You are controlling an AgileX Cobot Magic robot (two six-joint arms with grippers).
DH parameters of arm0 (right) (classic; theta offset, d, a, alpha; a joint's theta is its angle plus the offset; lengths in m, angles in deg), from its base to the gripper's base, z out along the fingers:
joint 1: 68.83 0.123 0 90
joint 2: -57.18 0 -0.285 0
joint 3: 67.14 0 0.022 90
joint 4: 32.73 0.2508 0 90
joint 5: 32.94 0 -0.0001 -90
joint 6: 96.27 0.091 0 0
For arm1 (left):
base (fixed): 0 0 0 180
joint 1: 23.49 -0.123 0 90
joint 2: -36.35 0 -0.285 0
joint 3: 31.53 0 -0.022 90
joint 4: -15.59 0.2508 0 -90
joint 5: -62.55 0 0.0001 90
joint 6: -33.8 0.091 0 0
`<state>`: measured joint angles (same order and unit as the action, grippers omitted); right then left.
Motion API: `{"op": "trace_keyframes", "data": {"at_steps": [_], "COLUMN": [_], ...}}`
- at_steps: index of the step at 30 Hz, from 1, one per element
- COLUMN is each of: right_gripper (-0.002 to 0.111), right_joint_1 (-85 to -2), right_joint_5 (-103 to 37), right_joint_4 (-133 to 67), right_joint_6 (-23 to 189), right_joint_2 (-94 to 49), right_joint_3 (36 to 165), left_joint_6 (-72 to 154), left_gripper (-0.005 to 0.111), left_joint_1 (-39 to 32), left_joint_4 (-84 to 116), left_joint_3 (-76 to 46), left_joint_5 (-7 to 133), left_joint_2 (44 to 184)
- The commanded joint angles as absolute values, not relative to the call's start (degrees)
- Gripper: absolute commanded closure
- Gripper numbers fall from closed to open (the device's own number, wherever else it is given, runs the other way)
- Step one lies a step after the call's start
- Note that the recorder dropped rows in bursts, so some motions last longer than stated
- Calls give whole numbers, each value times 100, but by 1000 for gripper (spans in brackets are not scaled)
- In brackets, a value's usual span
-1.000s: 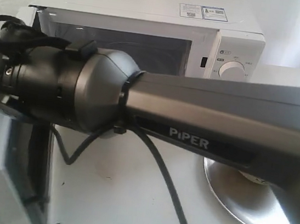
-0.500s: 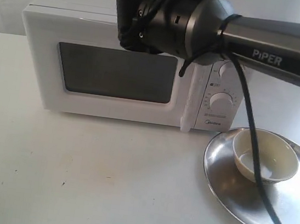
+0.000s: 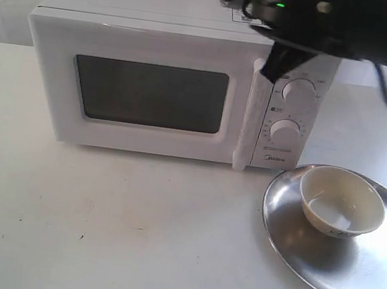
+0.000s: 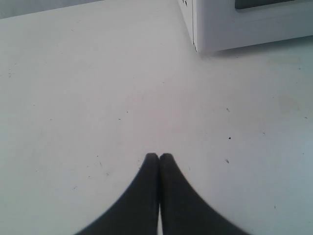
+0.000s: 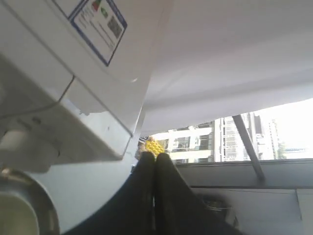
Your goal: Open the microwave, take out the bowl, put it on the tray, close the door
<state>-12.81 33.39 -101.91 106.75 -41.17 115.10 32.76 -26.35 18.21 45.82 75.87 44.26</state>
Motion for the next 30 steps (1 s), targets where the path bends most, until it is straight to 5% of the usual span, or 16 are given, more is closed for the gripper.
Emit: {"op": "trace_keyframes", "data": {"at_steps": [1, 30], "right_gripper": [108, 108], "right_joint_1": [-1291, -1542], "right_joint_5": [3136, 2867], "right_joint_4": [-9996, -9500], "right_joint_6": [11064, 12151], "right_joint_2": [-2993, -182], "right_joint_3": [10391, 10120], "left_joint_6": [3256, 3256], "left_gripper": [107, 107], "left_joint_1": [-2611, -2611], "left_joint_4": [1779, 1779], "left_joint_3": [4569, 4569], "left_joint_5": [7588, 7588], "left_joint_2": [4414, 4414]}}
